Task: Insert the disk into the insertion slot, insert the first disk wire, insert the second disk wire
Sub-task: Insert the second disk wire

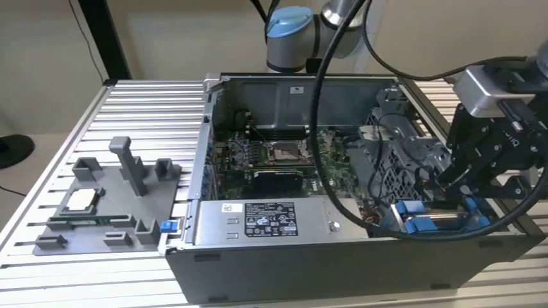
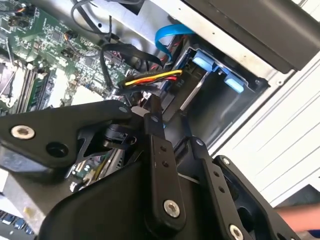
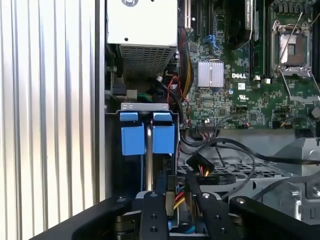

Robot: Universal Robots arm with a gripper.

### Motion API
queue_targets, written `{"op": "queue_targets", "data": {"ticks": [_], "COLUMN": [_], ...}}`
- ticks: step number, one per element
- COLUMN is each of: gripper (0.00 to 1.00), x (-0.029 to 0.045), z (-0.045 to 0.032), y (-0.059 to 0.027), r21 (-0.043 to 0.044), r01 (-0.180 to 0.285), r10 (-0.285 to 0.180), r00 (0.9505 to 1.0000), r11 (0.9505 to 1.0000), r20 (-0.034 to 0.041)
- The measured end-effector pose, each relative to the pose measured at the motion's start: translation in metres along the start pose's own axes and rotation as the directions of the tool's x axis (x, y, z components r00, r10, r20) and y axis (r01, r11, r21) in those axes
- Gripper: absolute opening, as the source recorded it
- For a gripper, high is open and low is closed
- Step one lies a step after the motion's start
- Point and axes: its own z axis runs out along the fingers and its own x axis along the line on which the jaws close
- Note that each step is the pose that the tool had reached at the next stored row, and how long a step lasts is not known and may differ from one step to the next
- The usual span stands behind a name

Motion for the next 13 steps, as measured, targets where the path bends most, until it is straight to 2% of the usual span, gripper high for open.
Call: {"op": "queue_targets", "data": {"ticks": [6,13], "gripper": [1.0,1.0], "x": [-0.0035,-0.0035], "z": [-0.0241,-0.0248], "y": [0.0015,0.0015], "r21": [-0.0032,-0.0033], "r01": [-0.001,-0.001], "r10": [0.001,0.001], "r00": [1.0,1.0], "r11": [1.0,1.0], "r20": [0.0001,0.0]}}
